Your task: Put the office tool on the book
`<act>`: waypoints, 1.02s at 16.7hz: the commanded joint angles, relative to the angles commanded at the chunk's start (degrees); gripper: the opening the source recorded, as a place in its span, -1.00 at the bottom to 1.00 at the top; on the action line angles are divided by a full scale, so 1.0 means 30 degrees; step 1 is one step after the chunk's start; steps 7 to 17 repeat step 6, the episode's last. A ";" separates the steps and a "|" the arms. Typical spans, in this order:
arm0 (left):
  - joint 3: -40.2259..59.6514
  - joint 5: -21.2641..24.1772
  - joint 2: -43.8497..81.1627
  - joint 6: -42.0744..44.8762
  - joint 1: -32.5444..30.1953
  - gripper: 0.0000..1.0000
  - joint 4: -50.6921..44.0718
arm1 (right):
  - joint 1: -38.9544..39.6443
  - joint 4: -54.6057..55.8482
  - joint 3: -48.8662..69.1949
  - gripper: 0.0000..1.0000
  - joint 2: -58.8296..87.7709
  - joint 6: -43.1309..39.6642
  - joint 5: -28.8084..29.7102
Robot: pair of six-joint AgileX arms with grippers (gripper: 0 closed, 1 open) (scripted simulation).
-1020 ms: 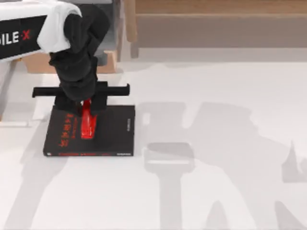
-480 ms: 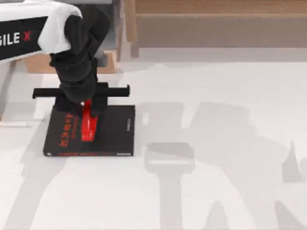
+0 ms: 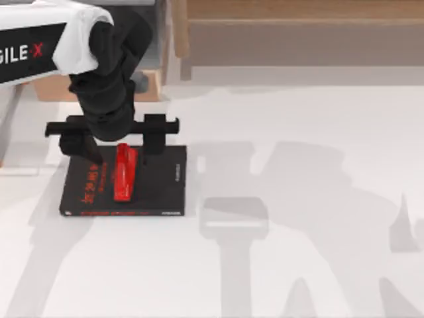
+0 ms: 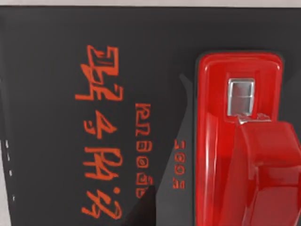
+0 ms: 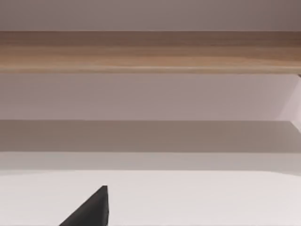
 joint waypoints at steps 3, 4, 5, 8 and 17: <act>0.0000 0.0000 0.0000 0.0000 0.0000 1.00 0.0000 | 0.0000 0.0000 0.0000 1.00 0.0000 0.0000 0.0000; 0.0000 0.0000 0.0000 0.0000 0.0000 1.00 0.0000 | 0.0000 0.0000 0.0000 1.00 0.0000 0.0000 0.0000; 0.0000 0.0000 0.0000 0.0000 0.0000 1.00 0.0000 | 0.0000 0.0000 0.0000 1.00 0.0000 0.0000 0.0000; 0.0000 0.0000 0.0000 0.0000 0.0000 1.00 0.0000 | 0.0000 0.0000 0.0000 1.00 0.0000 0.0000 0.0000; 0.0000 0.0000 0.0000 0.0000 0.0000 1.00 0.0000 | 0.0000 0.0000 0.0000 1.00 0.0000 0.0000 0.0000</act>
